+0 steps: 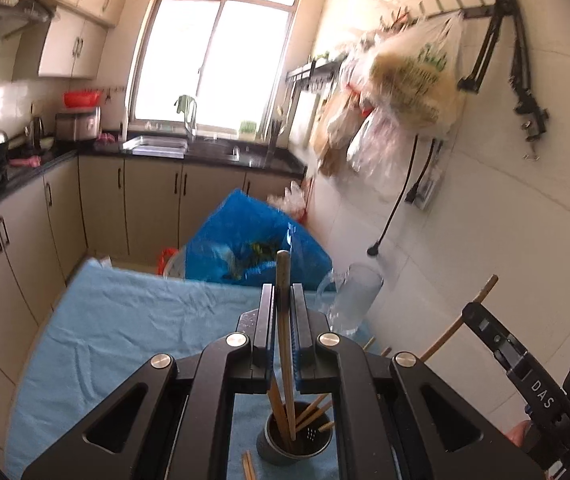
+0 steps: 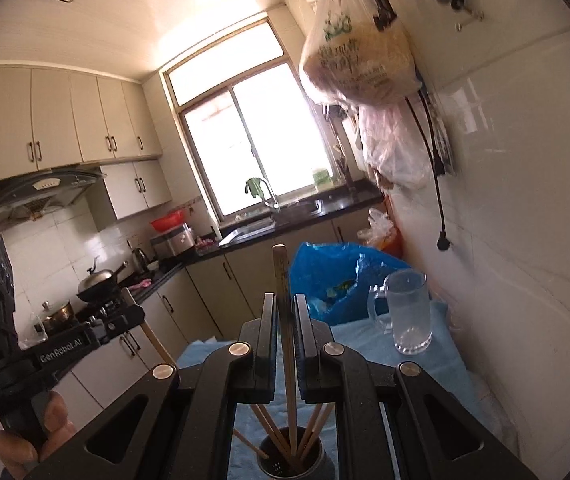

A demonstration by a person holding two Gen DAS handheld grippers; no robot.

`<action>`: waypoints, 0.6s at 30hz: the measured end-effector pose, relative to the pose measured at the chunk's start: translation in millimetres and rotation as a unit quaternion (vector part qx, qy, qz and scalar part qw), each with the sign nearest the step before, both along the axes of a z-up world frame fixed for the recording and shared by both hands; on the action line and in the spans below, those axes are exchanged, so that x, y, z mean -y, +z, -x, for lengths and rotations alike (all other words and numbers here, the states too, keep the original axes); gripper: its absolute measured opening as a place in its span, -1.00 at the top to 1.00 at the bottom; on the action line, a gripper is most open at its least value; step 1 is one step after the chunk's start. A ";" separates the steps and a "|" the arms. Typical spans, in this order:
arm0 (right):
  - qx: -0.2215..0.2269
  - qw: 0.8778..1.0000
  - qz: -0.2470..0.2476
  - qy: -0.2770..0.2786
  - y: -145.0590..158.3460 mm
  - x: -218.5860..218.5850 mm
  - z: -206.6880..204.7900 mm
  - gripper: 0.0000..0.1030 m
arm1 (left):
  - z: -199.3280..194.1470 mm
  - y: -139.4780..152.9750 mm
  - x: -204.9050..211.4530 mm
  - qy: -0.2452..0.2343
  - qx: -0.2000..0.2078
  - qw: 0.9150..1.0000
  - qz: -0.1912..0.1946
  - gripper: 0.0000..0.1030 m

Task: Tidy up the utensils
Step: 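Carry both held chopsticks upright to the black cup and lower them in, then open both tools over the cup to release the chopsticks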

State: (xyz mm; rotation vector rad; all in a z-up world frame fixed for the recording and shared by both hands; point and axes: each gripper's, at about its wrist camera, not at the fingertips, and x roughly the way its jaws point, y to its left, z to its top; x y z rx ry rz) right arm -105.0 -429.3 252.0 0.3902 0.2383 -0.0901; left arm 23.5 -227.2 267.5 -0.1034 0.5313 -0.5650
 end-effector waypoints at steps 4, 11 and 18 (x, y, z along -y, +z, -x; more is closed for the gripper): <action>-0.029 1.000 -0.002 0.001 -22.3 0.9 -15.5 0.84 | -12.5 -24.7 1.5 0.003 -0.026 1.000 -0.009 0.88; -0.075 0.997 -0.011 0.005 -58.8 3.2 -33.3 0.84 | -18.7 -52.0 -0.4 -0.004 -0.047 0.999 -0.022 0.88; -0.097 0.995 -0.026 0.016 -68.6 5.5 -36.1 0.76 | -15.7 -60.8 -0.1 -0.018 -0.055 0.998 -0.036 0.82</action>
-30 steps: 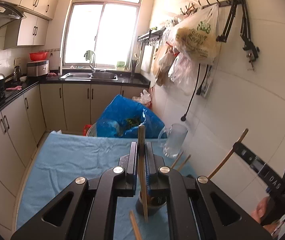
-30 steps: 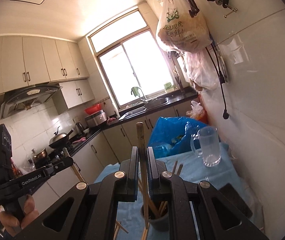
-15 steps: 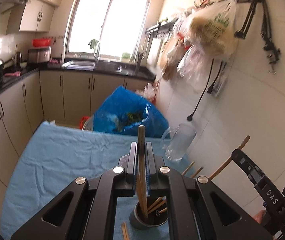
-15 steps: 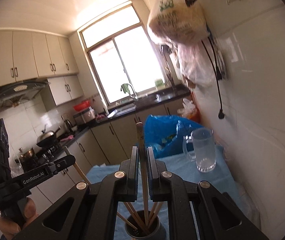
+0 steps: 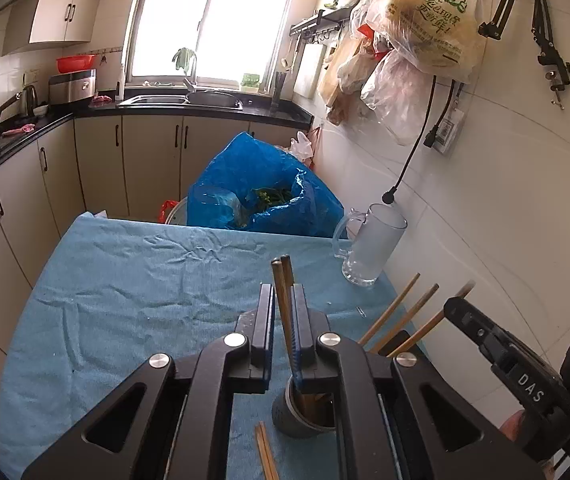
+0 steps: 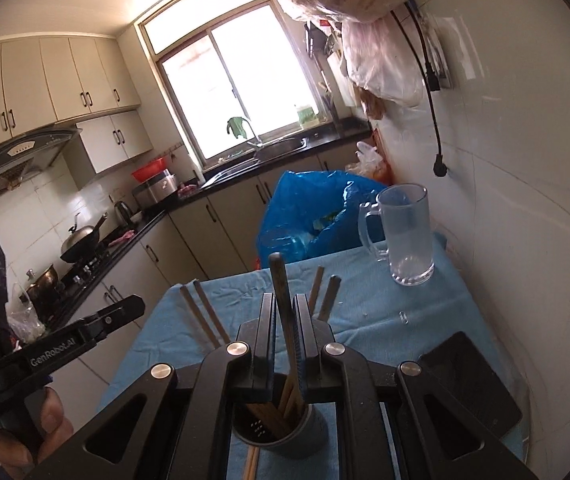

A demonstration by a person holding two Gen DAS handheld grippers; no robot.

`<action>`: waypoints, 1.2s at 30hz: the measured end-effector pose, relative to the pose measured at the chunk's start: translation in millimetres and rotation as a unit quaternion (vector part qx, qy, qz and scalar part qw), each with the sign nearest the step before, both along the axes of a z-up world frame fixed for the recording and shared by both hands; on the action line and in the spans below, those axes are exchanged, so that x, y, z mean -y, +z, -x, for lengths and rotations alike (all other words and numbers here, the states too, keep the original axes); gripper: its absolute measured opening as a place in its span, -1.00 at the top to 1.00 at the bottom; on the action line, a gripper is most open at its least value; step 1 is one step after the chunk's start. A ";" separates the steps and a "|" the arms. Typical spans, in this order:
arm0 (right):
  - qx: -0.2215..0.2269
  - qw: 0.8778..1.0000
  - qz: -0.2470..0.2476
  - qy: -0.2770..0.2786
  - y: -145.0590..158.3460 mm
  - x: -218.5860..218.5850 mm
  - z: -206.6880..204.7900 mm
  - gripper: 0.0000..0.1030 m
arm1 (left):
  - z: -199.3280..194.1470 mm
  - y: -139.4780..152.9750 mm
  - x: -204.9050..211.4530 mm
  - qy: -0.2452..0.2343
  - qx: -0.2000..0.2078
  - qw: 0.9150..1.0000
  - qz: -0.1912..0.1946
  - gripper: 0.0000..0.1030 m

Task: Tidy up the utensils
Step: 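Open both tools over the cup to release the chopsticks, then grasp a chopstick with the left tool while the right tool grasps another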

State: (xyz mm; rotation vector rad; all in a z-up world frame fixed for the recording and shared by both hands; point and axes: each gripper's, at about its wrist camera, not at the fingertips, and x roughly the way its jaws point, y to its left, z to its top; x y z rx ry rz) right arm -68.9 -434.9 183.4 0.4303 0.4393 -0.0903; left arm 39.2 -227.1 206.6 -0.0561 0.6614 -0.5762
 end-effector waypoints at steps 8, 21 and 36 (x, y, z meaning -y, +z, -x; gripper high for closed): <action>0.045 0.999 0.008 -0.019 22.9 -5.3 42.9 0.52 | 23.3 9.9 -29.2 0.015 0.021 1.000 0.010 0.51; -0.004 0.998 -0.016 0.055 -24.5 -58.1 86.5 0.41 | 48.0 -58.7 -109.4 0.056 -0.049 0.997 -0.020 0.48; -0.087 0.992 -0.050 0.078 -86.3 -66.6 73.4 0.41 | 4.5 -181.1 -106.3 0.049 -0.206 0.973 -0.086 0.53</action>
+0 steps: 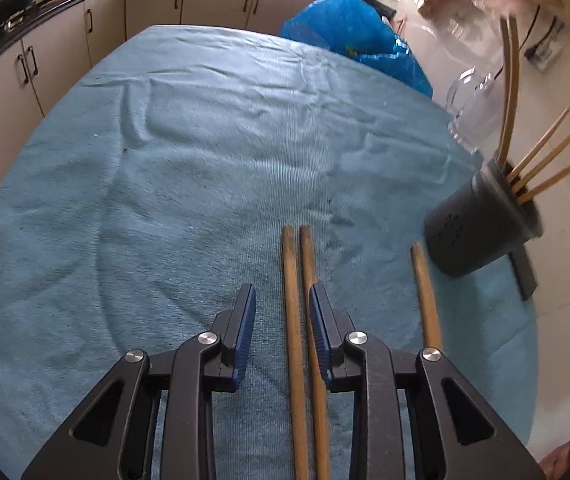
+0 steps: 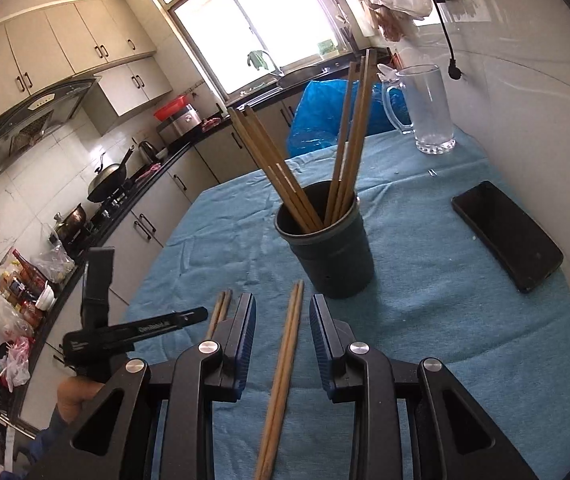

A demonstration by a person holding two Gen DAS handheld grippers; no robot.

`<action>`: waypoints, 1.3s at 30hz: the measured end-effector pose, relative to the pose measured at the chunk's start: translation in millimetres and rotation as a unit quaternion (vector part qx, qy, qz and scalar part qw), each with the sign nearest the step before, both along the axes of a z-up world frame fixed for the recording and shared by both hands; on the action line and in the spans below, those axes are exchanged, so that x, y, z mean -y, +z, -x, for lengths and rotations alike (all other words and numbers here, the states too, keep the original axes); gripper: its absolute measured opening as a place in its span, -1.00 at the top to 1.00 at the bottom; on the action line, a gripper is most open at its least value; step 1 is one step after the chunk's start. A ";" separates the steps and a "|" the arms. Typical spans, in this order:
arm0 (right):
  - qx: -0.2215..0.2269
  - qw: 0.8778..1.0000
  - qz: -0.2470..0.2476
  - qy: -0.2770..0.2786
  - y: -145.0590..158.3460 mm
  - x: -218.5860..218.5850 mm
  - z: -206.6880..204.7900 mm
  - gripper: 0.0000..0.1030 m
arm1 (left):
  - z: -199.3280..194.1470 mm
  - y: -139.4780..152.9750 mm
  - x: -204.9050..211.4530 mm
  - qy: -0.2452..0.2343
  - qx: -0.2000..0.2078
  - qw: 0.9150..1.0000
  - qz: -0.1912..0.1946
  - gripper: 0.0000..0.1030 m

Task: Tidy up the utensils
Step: 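Grasp a chopstick with the left tool while the right tool grasps another, then lift both held chopsticks upright, carry them over the black cup, lower in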

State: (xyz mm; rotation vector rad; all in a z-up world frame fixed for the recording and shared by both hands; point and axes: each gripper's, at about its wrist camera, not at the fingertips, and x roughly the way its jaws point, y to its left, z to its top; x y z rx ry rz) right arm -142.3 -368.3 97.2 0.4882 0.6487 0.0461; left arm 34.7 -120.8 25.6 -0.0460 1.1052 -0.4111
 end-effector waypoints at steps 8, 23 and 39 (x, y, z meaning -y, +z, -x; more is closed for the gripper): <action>-0.009 1.000 0.000 0.003 -4.0 -1.2 -3.7 0.41 | -2.4 -9.6 13.7 0.003 0.032 0.997 -0.063 0.83; -0.118 0.989 0.063 0.067 -58.9 -48.7 -62.3 0.63 | 28.0 -9.0 -44.3 0.033 0.031 0.998 -0.039 0.84; -0.176 0.970 0.158 0.060 -86.8 -67.0 -84.1 0.77 | 33.7 -10.6 -51.2 0.031 0.039 0.998 -0.027 0.84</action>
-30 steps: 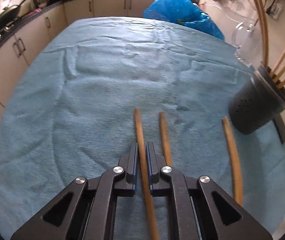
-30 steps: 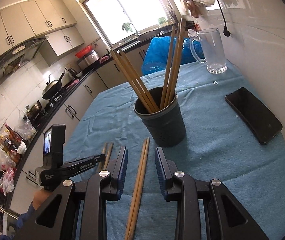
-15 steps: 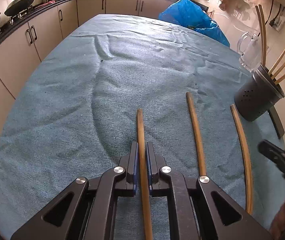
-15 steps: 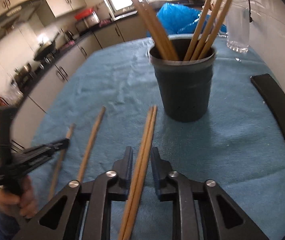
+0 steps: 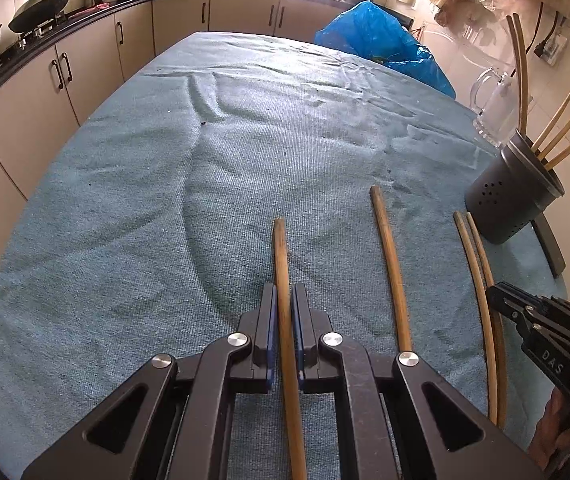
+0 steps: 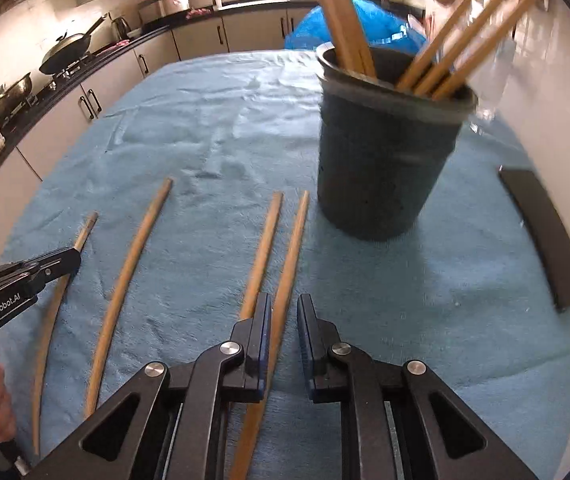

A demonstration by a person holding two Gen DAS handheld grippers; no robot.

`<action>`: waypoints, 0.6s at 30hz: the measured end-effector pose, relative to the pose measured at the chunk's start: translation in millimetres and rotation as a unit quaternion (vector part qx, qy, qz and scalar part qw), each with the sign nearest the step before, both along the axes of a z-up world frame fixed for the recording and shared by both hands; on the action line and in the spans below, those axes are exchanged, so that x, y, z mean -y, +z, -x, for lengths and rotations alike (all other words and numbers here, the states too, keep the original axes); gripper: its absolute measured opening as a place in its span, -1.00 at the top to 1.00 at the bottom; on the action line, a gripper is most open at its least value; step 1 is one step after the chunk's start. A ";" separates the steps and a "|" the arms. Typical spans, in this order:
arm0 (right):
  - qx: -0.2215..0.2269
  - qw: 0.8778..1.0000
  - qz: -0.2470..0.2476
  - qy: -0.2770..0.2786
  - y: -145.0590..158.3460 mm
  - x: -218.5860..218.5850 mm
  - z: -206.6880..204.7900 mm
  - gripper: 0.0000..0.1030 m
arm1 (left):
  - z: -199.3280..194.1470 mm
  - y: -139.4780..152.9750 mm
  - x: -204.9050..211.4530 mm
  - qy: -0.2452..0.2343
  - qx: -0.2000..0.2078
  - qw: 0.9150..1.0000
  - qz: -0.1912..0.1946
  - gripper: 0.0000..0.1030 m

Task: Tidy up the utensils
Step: 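Lift both held chopsticks upright, carry them over the black cup, lower in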

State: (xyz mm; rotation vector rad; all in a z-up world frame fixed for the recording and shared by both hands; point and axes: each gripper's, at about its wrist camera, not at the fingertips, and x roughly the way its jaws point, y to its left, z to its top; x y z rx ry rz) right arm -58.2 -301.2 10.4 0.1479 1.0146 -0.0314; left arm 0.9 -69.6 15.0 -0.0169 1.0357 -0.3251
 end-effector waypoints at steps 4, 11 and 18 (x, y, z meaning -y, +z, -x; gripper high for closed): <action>-0.015 1.000 0.014 -0.002 1.1 11.7 1.7 0.79 | -2.8 1.1 1.5 -0.003 -0.006 1.000 -0.007 0.84; -0.023 0.999 0.032 0.011 4.8 12.0 -29.0 0.73 | -22.3 3.0 14.6 -0.006 -0.017 1.000 -0.020 0.83; -0.029 0.999 0.038 0.022 5.8 6.7 -48.6 0.86 | -23.9 3.4 21.8 -0.015 0.003 1.000 -0.027 0.88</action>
